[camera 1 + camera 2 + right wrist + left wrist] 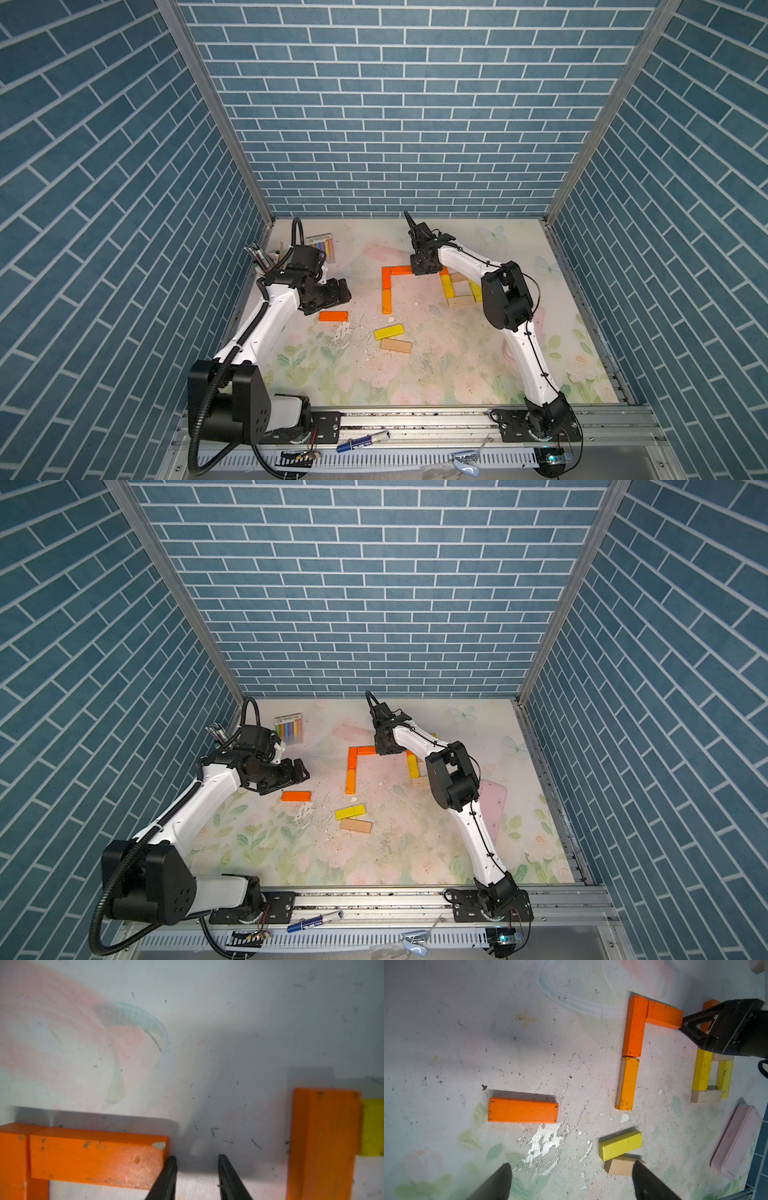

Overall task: Assemble the number 6 with building blocks
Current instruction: Adjust the building block at the center of the board.

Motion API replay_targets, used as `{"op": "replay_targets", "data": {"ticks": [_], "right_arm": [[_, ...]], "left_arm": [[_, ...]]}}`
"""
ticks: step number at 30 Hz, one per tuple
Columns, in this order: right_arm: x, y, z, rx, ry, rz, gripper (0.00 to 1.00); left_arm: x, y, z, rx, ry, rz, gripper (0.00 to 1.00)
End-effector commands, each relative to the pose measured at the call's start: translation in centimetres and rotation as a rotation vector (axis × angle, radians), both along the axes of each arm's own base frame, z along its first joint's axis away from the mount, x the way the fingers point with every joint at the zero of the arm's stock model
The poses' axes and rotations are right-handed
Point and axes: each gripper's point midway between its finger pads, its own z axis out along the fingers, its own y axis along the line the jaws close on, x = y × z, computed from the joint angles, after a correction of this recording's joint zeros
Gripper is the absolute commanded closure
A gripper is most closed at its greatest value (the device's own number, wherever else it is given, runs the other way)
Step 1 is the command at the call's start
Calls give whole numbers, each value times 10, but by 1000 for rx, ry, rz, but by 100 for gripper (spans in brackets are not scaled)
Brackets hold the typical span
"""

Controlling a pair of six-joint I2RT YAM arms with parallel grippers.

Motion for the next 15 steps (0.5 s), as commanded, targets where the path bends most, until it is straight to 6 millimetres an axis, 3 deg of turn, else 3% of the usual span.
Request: {"op": "replay_targets", "data": {"ticks": [1,15], "right_arm": [[-7,-1,-12,-9,45,-24,64],[-8,-1,-12,-12,48,-28,64]], "left_arm": [[-3,1,-3,15,8,-3,9],[-3,1,-3,14,8,-5,9]]}}
